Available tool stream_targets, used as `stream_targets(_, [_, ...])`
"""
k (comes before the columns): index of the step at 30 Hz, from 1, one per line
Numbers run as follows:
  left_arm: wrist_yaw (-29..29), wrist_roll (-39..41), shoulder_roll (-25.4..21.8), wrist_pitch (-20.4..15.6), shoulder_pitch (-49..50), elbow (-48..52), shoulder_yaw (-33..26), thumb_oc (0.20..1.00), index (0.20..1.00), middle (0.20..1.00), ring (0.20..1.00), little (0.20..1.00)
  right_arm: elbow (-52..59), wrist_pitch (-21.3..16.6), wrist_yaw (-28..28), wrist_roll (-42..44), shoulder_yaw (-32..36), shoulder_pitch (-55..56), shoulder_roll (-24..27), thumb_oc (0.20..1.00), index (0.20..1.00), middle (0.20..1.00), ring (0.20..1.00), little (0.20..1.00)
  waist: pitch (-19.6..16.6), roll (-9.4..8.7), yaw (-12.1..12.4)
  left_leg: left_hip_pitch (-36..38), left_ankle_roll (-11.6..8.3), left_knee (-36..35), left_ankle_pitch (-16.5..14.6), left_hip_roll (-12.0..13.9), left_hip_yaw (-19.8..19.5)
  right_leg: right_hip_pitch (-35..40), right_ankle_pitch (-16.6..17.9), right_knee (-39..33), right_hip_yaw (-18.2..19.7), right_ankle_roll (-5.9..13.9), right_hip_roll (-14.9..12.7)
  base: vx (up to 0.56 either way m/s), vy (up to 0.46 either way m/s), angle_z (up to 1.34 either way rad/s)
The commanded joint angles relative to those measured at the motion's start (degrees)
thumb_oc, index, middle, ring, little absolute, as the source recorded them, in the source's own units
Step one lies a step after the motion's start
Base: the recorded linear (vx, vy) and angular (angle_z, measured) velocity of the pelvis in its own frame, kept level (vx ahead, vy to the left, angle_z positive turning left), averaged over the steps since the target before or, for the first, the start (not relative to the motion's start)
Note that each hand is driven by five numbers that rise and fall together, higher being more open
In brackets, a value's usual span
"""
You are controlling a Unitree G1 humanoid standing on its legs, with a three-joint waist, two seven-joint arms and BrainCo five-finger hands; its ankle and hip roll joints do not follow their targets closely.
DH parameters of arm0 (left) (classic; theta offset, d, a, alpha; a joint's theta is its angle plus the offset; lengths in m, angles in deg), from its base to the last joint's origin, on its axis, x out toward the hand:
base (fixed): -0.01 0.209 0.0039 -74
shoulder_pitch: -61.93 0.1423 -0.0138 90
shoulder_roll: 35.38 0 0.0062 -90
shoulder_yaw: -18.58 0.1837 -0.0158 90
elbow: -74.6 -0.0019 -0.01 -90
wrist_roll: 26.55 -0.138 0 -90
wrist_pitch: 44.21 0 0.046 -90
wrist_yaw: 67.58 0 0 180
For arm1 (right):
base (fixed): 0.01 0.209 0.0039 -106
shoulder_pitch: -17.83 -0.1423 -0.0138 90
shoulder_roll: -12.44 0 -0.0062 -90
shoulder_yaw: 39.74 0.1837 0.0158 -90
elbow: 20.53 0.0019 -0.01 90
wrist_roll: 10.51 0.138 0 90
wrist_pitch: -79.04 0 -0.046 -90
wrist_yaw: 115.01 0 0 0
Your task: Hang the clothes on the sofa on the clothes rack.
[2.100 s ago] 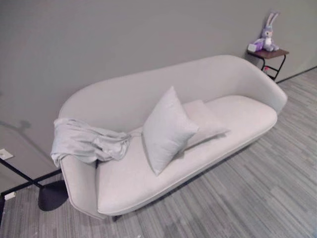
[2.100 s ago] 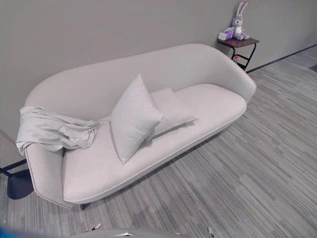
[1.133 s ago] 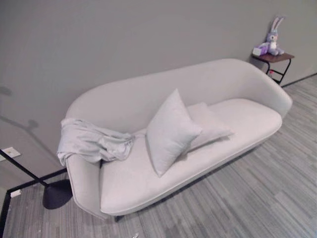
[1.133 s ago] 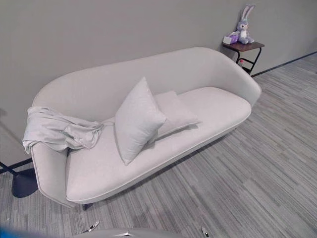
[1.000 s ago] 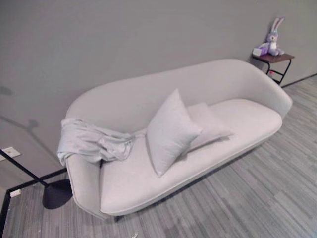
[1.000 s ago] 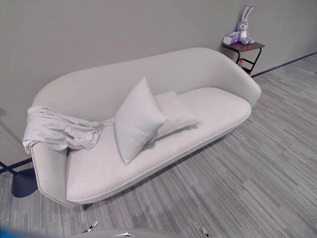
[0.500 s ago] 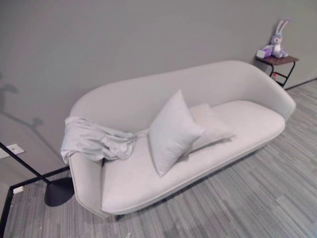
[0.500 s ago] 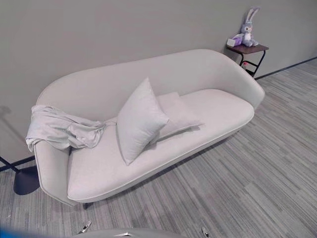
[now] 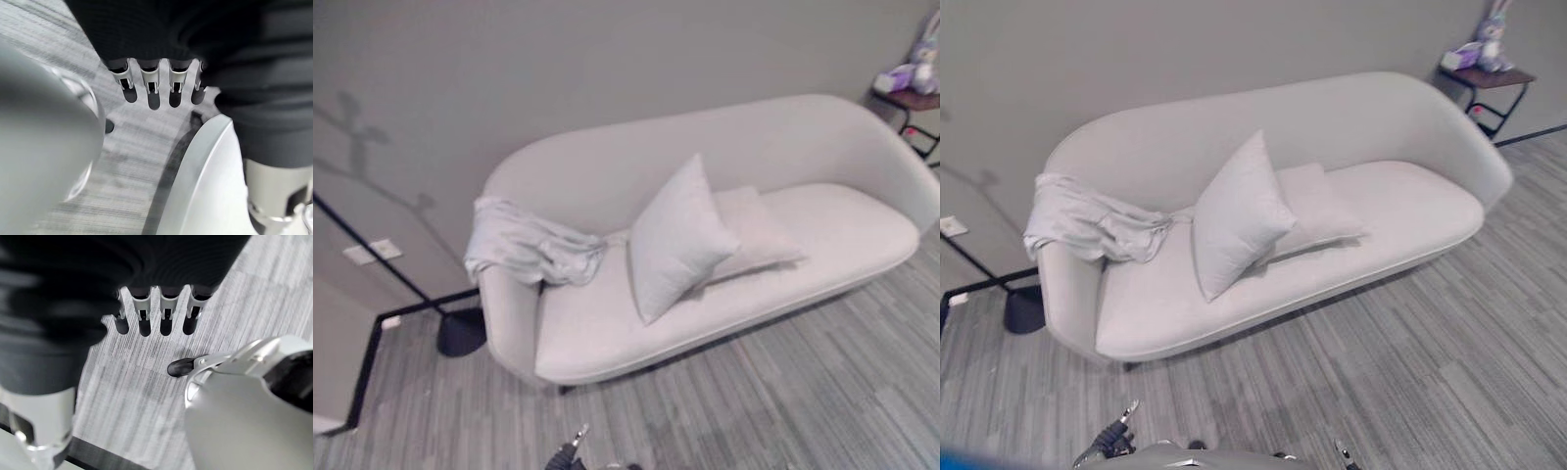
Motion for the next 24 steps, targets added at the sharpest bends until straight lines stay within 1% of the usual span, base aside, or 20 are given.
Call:
stream_targets(1, [0.5, -3.8, 2.4, -1.1, -0.3, -0.9, 3.9, 1.0, 1.0, 1.0, 1.0, 1.0, -4.3, 0.0, -0.4, -3.6, 1.3, -4.0, 1.1, 1.0, 1.0, 1.0, 1.0, 1.0, -1.3, 2.44, 0.4, 4.3, -3.38, -7.6, 10.3, 5.3, -1.4, 0.9, -2.2, 1.1, 1.7, 2.56, -1.9, 0.12, 0.173, 0.94])
stream_targets(2, [0.8, -5.3, 2.2, -1.0, -0.2, -0.4, 4.8, 1.0, 1.0, 1.0, 1.0, 1.0, -3.9, -0.2, -0.9, -4.6, 1.3, -4.0, 1.9, 1.0, 1.0, 1.0, 1.0, 1.0, -1.5, 3.03, 0.5, 3.9, -4.15, -8.6, 11.9, 6.8, -1.9, 1.2, -2.4, 1.2, 1.3, 2.64, -2.5, 0.11, 0.174, 0.69])
stream_targets(3, [0.8, -5.4, 2.3, -1.0, -0.1, -0.4, 4.9, 1.0, 1.0, 1.0, 1.0, 1.0, -3.9, -0.2, -0.9, -4.7, 1.3, -4.0, 2.0, 1.0, 1.0, 1.0, 1.0, 1.0, -1.5, 3.13, 0.4, 3.8, -4.23, -8.7, 12.1, 6.8, -2.1, 1.2, -2.4, 1.2, 1.2, 2.61, -2.4, 0.13, 0.188, 0.42])
stream_targets(4, [0.7, -5.6, 2.2, -0.9, -0.1, 0.0, 5.1, 1.0, 1.0, 1.0, 1.0, 1.0, -3.7, -0.2, -1.1, -5.2, 1.4, -4.1, 2.3, 1.0, 1.0, 1.0, 1.0, 1.0, -1.6, 3.46, 0.5, 3.5, -4.47, -9.0, 12.6, 7.3, -2.8, 1.3, -2.5, 1.3, 1.2, 2.6, -2.6, 0.11, 0.146, 0.21])
stream_targets(6, [0.4, -7.5, 2.2, -1.1, -0.3, 0.9, 6.6, 1.0, 1.0, 1.0, 1.0, 1.0, -3.2, -0.3, -1.2, -6.1, 1.4, -4.2, 2.7, 1.0, 1.0, 1.0, 1.0, 1.0, -1.5, 3.81, 0.6, 2.9, -4.71, -8.9, 13.2, 8.4, -2.8, 2.2, -2.5, 1.6, 0.6, 2.75, -3.4, 0.17, 0.228, 0.2])
stream_targets(7, [0.6, -9.2, 2.1, -1.0, -0.5, 1.6, 7.7, 1.0, 1.0, 1.0, 1.0, 1.0, -3.2, -0.1, -0.9, -6.8, 1.5, -4.5, 2.9, 1.0, 1.0, 1.0, 1.0, 1.0, -1.6, 3.91, 0.7, 2.8, -4.59, -8.6, 12.9, 8.6, -2.3, 2.6, -2.5, 2.0, 0.3, 2.86, -3.8, 0.18, 0.235, 0.24])
stream_targets(8, [0.8, -10.6, 2.1, -0.9, -0.6, 2.7, 9.1, 1.0, 1.0, 1.0, 1.0, 1.0, -3.4, -0.2, -0.9, -7.1, 1.8, -4.5, 3.0, 1.0, 1.0, 1.0, 1.0, 1.0, -1.5, 4.12, 0.9, 2.5, -4.45, -8.1, 12.3, 8.4, -2.6, 3.0, -2.9, 3.1, 0.3, 2.89, -4.3, 0.18, 0.254, 0.33])
stream_targets(10, [1.6, -12.3, 1.5, -0.5, -0.6, 5.5, 11.5, 1.0, 1.0, 1.0, 1.0, 1.0, -3.8, 0.2, -0.8, -7.5, 2.3, -5.0, 3.2, 1.0, 1.0, 1.0, 1.0, 1.0, -1.5, 4.17, 1.1, 2.2, -3.59, -7.4, 10.8, 7.2, -3.9, 3.3, -3.2, 5.7, 0.1, 3.16, -5.9, 0.2, 0.287, 0.43])
stream_targets(13, [2.6, -12.9, 0.3, 0.1, -1.3, 7.8, 12.9, 1.0, 1.0, 1.0, 1.0, 1.0, -4.2, 0.8, -0.4, -7.8, 3.0, -5.8, 2.9, 1.0, 1.0, 1.0, 1.0, 1.0, -0.8, 2.86, 1.4, 1.0, -1.28, -3.9, 6.5, 4.8, -5.7, 3.7, -2.6, 11.8, -0.7, 4.59, -9.9, 0.21, 0.292, 0.59])
stream_targets(14, [2.8, -13.3, 0.0, 0.5, -1.4, 7.7, 13.3, 1.0, 1.0, 1.0, 1.0, 1.0, -4.4, 1.2, 0.1, -8.1, 2.9, -6.1, 2.6, 1.0, 1.0, 1.0, 1.0, 1.0, -0.6, 2.42, 1.5, 1.0, -0.24, -3.2, 4.8, 3.8, -6.5, 3.4, -0.9, 14.6, -0.5, 5.63, -11.5, 0.21, 0.349, 0.41])
stream_targets(15, [2.9, -14.1, -0.4, 0.9, -1.5, 8.4, 14.3, 1.0, 1.0, 1.0, 1.0, 1.0, -4.6, 1.5, 0.4, -8.1, 2.9, -6.2, 2.3, 1.0, 1.0, 1.0, 1.0, 1.0, -0.2, 1.93, 1.3, 1.0, 1.8, -2.3, 2.4, 1.6, -7.3, 2.8, 1.3, 19.4, 0.1, 7.04, -14.5, 0.23, 0.385, 0.35])
stream_targets(16, [3.2, -15.1, -0.7, 1.2, -1.4, 9.7, 15.3, 1.0, 1.0, 1.0, 1.0, 1.0, -4.4, 1.5, 0.5, -7.9, 2.6, -6.3, 2.1, 1.0, 1.0, 1.0, 1.0, 1.0, 0.1, 1.99, 1.0, 1.6, 3.15, -2.0, 0.7, 0.0, -8.0, 1.9, 4.1, 24.4, 0.9, 7.91, -16.7, 0.27, 0.506, 0.59])
stream_targets(17, [3.6, -16.6, -1.2, 1.7, -1.1, 11.5, 16.8, 1.0, 1.0, 1.0, 1.0, 1.0, -4.2, 1.7, 0.6, -7.7, 2.5, -6.6, 2.0, 1.0, 1.0, 1.0, 1.0, 1.0, 0.7, 1.71, 0.1, 3.0, 5.59, -2.1, -1.9, -3.2, -8.6, -0.4, 9.3, 31.5, 3.7, 10.24, -21.0, 0.27, 0.532, 0.95])
stream_targets(18, [3.9, -17.8, -1.9, 2.0, -1.0, 13.6, 18.2, 1.0, 1.0, 1.0, 1.0, 1.0, -3.6, 1.6, 0.5, -7.0, 2.3, -7.3, 1.8, 1.0, 1.0, 1.0, 1.0, 1.0, 2.0, 1.8, -1.0, 3.9, 7.39, -2.2, -3.4, -5.5, -9.5, -3.9, 13.3, 38.8, 7.9, 11.98, -23.5, 0.31, 0.565, 1.1])
stream_targets(19, [4.1, -18.2, -3.0, 2.3, -0.3, 16.7, 19.4, 1.0, 1.0, 1.0, 1.0, 1.0, -2.0, 1.4, 0.4, -6.3, 1.4, -8.4, 1.0, 1.0, 1.0, 1.0, 1.0, 1.0, 3.6, 3.32, -2.5, 5.6, 8.37, -3.7, -3.8, -6.0, -11.6, -11.2, 10.5, 46.6, 14.8, 11.44, -21.5, 0.2, 0.341, 0.93])
stream_targets(20, [4.1, -18.2, -3.0, 2.4, -0.2, 16.8, 19.3, 1.0, 1.0, 1.0, 1.0, 1.0, -1.9, 1.4, 0.3, -6.2, 1.3, -8.4, 1.0, 1.0, 1.0, 1.0, 1.0, 1.0, 3.4, 3.14, -2.1, 5.5, 8.34, -3.9, -3.6, -6.2, -11.2, -11.9, 10.1, 47.1, 15.3, 11.13, -21.7, 0.24, 0.197, 0.5])
stream_targets(21, [4.5, -18.8, -3.5, 2.6, -0.1, 17.3, 20.1, 1.0, 1.0, 1.0, 1.0, 1.0, -1.4, 1.3, 0.7, -6.1, 0.2, -8.4, 0.3, 1.0, 1.0, 1.0, 1.0, 1.0, 3.5, 3.3, -2.9, 7.0, 8.11, -5.2, -3.4, -6.6, -12.4, -14.2, 6.6, 45.9, 16.6, 10.0, -18.8, 0.18, 0.005, 0.35])
stream_targets(22, [4.9, -19.0, -3.8, 2.7, 0.3, 17.9, 20.3, 1.0, 1.0, 1.0, 1.0, 1.0, -0.8, 1.3, 0.7, -5.9, -0.7, -8.2, -0.2, 1.0, 1.0, 1.0, 1.0, 1.0, 3.4, 3.3, -3.2, 8.2, 7.53, -6.7, -3.0, -6.8, -13.3, -15.8, 4.2, 43.0, 17.7, 9.13, -16.1, 0.26, -0.011, 0.01])
stream_targets(23, [5.3, -18.9, -4.0, 2.8, 0.8, 17.8, 20.6, 1.0, 1.0, 1.0, 1.0, 1.0, 0.3, 1.1, 0.8, -4.9, -1.5, -8.1, -0.7, 1.0, 1.0, 1.0, 1.0, 1.0, 3.5, 3.35, -3.6, 8.9, 6.9, -7.5, -2.7, -7.1, -13.9, -16.2, 2.2, 37.0, 17.7, 8.3, -13.4, 0.26, -0.076, -0.02])
stream_targets(24, [6.0, -19.1, -3.9, 3.0, 0.8, 18.0, 21.0, 1.0, 1.0, 1.0, 1.0, 1.0, 1.0, 1.1, 0.9, -4.1, -1.6, -8.0, -0.7, 1.0, 1.0, 1.0, 1.0, 1.0, 3.5, 2.98, -4.0, 9.8, 6.43, -8.2, -2.8, -7.6, -14.3, -17.1, 1.9, 31.9, 17.3, 8.31, -12.1, 0.27, -0.095, 0.01])
